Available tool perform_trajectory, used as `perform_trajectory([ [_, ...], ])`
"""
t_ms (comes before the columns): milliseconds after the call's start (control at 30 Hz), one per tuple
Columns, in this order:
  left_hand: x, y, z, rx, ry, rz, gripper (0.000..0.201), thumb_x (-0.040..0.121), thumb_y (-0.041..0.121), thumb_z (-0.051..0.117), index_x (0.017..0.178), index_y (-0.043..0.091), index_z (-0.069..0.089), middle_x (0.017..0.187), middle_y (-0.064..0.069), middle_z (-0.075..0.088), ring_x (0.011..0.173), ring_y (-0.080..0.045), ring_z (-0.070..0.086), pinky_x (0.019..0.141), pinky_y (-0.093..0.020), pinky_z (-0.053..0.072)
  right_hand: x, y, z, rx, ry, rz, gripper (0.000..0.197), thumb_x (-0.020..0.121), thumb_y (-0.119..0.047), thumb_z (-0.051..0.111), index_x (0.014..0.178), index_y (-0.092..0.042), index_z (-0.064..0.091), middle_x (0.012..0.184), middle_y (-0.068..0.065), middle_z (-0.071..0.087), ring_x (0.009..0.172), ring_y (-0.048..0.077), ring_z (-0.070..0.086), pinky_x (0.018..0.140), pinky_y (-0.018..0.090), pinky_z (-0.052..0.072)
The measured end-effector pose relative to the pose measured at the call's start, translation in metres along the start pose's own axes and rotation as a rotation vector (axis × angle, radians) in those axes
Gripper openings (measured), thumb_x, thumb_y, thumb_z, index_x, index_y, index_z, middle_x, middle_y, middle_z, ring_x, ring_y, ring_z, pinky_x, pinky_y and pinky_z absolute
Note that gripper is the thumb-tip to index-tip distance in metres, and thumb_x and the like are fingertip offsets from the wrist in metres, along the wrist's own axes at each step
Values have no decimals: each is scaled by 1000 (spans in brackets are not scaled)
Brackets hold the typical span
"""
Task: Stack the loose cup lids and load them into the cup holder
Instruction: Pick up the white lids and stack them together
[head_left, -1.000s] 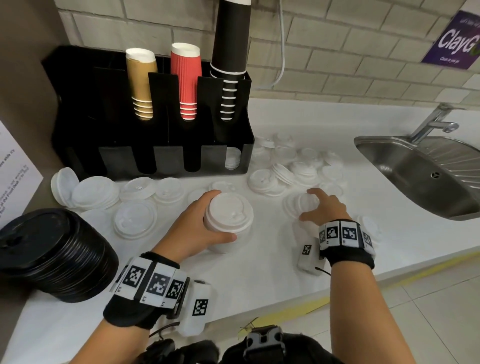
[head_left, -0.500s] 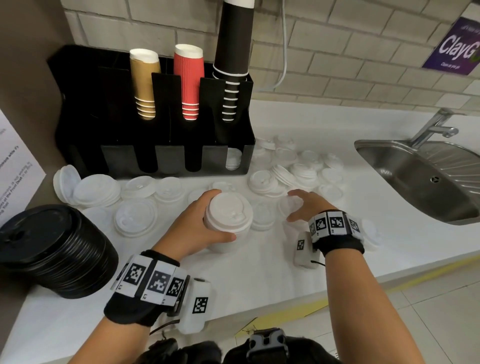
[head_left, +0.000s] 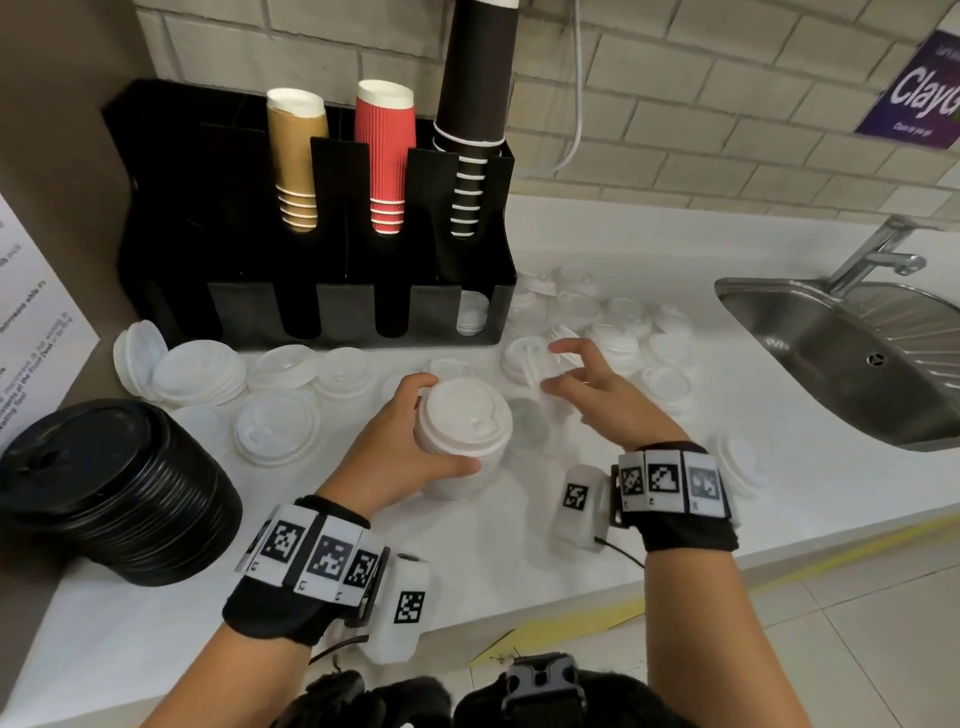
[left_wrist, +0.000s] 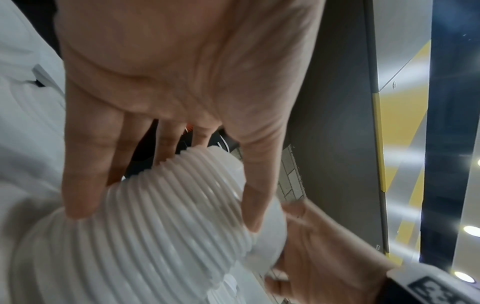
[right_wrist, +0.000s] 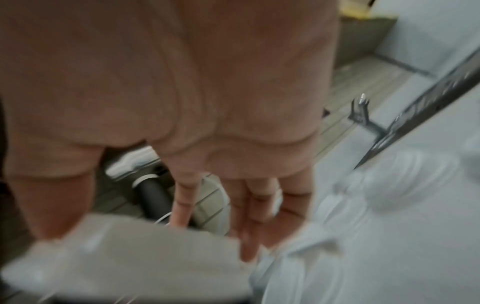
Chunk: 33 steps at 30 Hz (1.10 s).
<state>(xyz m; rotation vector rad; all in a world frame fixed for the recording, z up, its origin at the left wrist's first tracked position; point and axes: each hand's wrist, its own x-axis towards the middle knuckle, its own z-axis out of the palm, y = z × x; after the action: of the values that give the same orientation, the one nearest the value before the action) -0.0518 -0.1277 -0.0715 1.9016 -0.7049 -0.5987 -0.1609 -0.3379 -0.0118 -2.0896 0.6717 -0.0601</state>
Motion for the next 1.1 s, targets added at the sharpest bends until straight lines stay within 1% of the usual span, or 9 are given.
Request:
perform_trajectory([
  [100, 3, 1, 3, -8, 9, 10, 82, 63, 31, 90, 126, 38, 38, 112, 24, 49, 108, -11, 53, 91, -32, 47, -6, -11, 26, 76, 51, -183, 31, 83, -30, 69, 111, -36, 58, 111, -9, 59, 94, 4, 55, 73, 10, 41],
  [133, 4, 2, 3, -10, 11, 14, 81, 63, 31, 90, 126, 38, 39, 111, 23, 50, 107, -10, 54, 91, -32, 48, -6, -12, 32, 73, 64, -226, 30, 81, -28, 71, 109, -33, 61, 112, -12, 59, 95, 4, 55, 74, 10, 41],
  [267, 10, 3, 4, 2, 15, 29, 79, 61, 33, 89, 120, 42, 37, 109, 24, 51, 102, -4, 54, 88, -34, 50, -4, -14, 44, 36, 71, -268, 32, 78, -25, 76, 107, -32, 66, 115, -5, 60, 101, 8, 53, 80, 20, 41],
  [400, 14, 6, 3, -1, 2, 38, 82, 54, 38, 89, 119, 39, 39, 108, 20, 55, 101, -4, 57, 88, -36, 52, -4, -17, 49, -46, 72, -297, 37, 74, -24, 78, 107, -34, 65, 111, -6, 57, 101, 8, 51, 79, 18, 38],
  [533, 17, 6, 5, -7, 11, 36, 82, 46, 47, 82, 116, 38, 41, 106, 21, 57, 98, -3, 58, 84, -33, 54, -4, -20, 53, -93, 81, -321, 41, 71, -23, 79, 108, -34, 65, 117, -7, 58, 112, 14, 48, 86, 24, 39],
  [633, 18, 6, 6, -20, 15, 34, 81, 45, 48, 82, 115, 38, 42, 104, 21, 58, 96, -2, 59, 77, -27, 53, -4, -21, 55, -163, 84, -341, 43, 70, -23, 79, 110, -33, 66, 120, -6, 57, 115, 17, 44, 87, 24, 35],
  [867, 21, 4, 4, 18, 5, 42, 78, 58, 35, 91, 116, 37, 40, 104, 22, 55, 96, -1, 56, 75, -22, 49, -5, -21, 60, -175, 117, -356, 45, 67, -18, 81, 108, -30, 68, 116, -9, 51, 115, 18, 42, 89, 18, 33],
  [1033, 20, 9, 1, 23, -89, 30, 102, 50, 39, 90, 135, 37, 32, 123, 10, 53, 111, -14, 55, 91, -35, 52, -6, -15, 57, -123, 49, -332, 51, 67, -29, 84, 113, -36, 62, 120, -7, 49, 114, 12, 45, 89, 20, 36],
  [1100, 21, 13, -1, 39, -120, 30, 111, 50, 42, 90, 141, 41, 27, 132, 5, 49, 119, -17, 51, 99, -38, 48, -7, -7, 46, -18, 111, -255, 51, 70, -39, 81, 115, -41, 56, 122, -7, 47, 111, 6, 46, 91, 22, 39],
])
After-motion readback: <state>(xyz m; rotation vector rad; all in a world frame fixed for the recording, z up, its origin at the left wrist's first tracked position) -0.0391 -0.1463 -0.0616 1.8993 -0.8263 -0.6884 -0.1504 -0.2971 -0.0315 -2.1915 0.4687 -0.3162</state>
